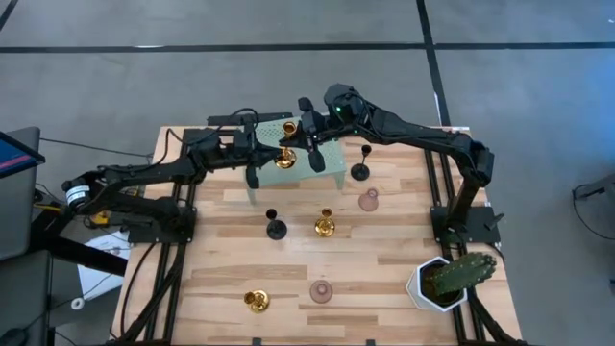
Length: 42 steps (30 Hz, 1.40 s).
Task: Pick & Place candle stick holders
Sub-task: Put the top gold candle holder on the shelf
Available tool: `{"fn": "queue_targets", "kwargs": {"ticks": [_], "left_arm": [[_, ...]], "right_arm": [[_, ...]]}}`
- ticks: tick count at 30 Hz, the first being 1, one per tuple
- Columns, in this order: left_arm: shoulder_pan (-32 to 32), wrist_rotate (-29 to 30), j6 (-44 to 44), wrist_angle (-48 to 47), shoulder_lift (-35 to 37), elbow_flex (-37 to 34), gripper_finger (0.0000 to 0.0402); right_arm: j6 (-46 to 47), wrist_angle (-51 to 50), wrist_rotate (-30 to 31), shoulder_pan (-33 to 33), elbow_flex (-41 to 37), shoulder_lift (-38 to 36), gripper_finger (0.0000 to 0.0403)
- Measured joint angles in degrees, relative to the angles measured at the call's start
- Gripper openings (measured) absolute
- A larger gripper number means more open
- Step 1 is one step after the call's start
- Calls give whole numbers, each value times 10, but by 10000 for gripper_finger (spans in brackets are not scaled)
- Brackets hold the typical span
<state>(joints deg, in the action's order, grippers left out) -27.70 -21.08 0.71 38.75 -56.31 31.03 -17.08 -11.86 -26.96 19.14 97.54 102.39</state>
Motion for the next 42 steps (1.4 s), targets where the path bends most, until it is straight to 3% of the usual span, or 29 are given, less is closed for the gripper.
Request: {"fn": "queue_targets", "kwargs": {"ticks": [11, 18, 32, 37, 42], "left_arm": [[0, 1, -11, 25, 0, 0, 6], [0, 78, -22, 28, 0, 0, 11], [28, 40, -22, 43, -10, 0, 159], [41, 52, -21, 83, -36, 1, 173], [42, 52, -17, 133, -65, 1, 162]], "right_arm": [[0, -7, 0, 2, 0, 0, 5], [0, -6, 0, 2, 0, 0, 6], [-10, 4, 31, 2, 0, 1, 5], [-10, 13, 30, -4, 0, 1, 5], [-10, 12, 30, -8, 0, 1, 5]]}}
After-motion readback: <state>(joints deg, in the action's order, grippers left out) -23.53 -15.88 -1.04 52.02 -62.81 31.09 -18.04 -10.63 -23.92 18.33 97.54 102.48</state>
